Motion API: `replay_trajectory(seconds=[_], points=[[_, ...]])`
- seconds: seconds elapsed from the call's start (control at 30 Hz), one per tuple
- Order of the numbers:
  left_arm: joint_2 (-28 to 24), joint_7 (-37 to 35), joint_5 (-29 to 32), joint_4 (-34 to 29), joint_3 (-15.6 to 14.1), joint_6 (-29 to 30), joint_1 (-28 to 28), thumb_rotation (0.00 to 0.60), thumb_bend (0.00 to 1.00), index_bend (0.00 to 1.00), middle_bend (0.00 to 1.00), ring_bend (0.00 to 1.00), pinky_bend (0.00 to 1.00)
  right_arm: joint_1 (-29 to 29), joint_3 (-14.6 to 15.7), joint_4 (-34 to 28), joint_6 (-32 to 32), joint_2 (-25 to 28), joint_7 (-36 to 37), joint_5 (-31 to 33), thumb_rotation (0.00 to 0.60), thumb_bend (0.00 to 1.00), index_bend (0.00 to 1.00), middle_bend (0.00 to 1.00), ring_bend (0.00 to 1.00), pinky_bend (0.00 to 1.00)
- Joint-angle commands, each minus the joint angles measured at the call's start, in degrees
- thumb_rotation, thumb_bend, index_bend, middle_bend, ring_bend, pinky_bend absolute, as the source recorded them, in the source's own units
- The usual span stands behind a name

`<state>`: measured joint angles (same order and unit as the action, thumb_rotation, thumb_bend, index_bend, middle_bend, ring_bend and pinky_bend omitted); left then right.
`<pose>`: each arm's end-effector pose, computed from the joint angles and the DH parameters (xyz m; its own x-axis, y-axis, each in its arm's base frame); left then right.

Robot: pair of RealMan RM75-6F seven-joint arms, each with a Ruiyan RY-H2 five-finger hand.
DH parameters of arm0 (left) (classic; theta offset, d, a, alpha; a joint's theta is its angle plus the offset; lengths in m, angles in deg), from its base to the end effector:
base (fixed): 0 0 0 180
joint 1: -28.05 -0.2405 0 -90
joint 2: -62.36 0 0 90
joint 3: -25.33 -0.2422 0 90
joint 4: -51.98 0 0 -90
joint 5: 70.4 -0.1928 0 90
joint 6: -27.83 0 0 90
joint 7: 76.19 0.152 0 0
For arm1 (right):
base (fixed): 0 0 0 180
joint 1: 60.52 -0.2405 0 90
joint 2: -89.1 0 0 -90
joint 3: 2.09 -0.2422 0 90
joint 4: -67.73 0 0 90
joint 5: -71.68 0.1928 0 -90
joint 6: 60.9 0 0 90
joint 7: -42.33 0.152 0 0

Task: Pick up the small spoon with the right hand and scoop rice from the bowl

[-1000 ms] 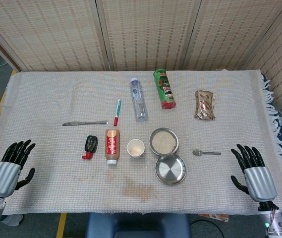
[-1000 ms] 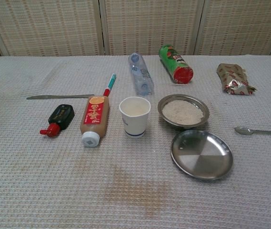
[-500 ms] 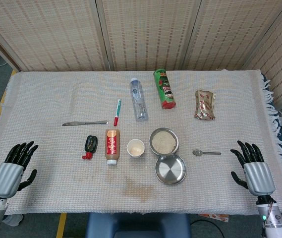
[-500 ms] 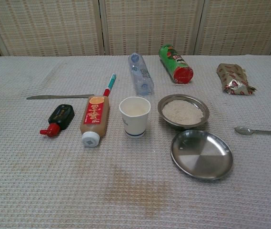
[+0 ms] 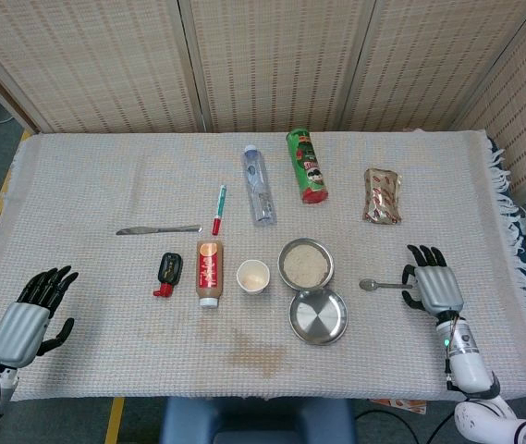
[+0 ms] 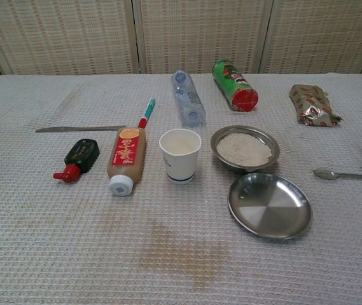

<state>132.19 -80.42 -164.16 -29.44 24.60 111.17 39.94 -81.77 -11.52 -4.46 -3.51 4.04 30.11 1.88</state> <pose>-0.2832 0.2108 0.1330 0.4364 0.0439 0.8987 0.8770 -0.2438 -0.4140 -0.3024 -0.2884 0.0481 0.4744 -0.2792 0.8349 -0.8713 -0.0137 0.4905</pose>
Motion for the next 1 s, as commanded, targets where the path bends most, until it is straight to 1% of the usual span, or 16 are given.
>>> replay_trajectory(seconds=[0.03,0.4,0.53,0.73,1.0], points=[[0.0,-0.1,-0.2,0.0,-0.1,0.1,0.0,0.600,0.44,0.00,0.00,0.00,0.10,-0.9,-0.3,0.9,-0.8,-0.9,-0.3,0.6,0.600,0.26,0.51,0.08,0.00,0.00],[0.1,0.3,0.1,0.1,-0.2,-0.6,0.2,0.600,0.44,0.00,0.00,0.00,0.10,-3.8,-0.1,3.3,-4.5,-2.6,-2.7,3.6,0.600,0.26,0.50,0.08,0.00,0.00],[-0.1,0.0,0.1,-0.1,-0.2,-0.5,0.2,0.600,0.44,0.00,0.00,0.00,0.10,-4.5,0.4,4.3,-5.3,-3.2,-3.0,3.9,0.600,0.26,0.50,0.08,0.00,0.00],[0.2,-0.5,0.2,0.4,-0.1,-0.8,0.5,0.600,0.45,0.00,0.00,0.00,0.10,-5.2,0.7,4.7,-6.1,-3.3,-2.6,4.3,0.600,0.31,0.51,0.08,0.00,0.00],[0.2,-0.7,0.8,0.7,0.0,-1.2,0.6,0.600,0.45,0.00,0.00,0.00,0.10,-5.6,1.2,4.9,-6.3,-3.4,-2.7,4.7,0.600,0.33,0.53,0.08,0.00,0.00]])
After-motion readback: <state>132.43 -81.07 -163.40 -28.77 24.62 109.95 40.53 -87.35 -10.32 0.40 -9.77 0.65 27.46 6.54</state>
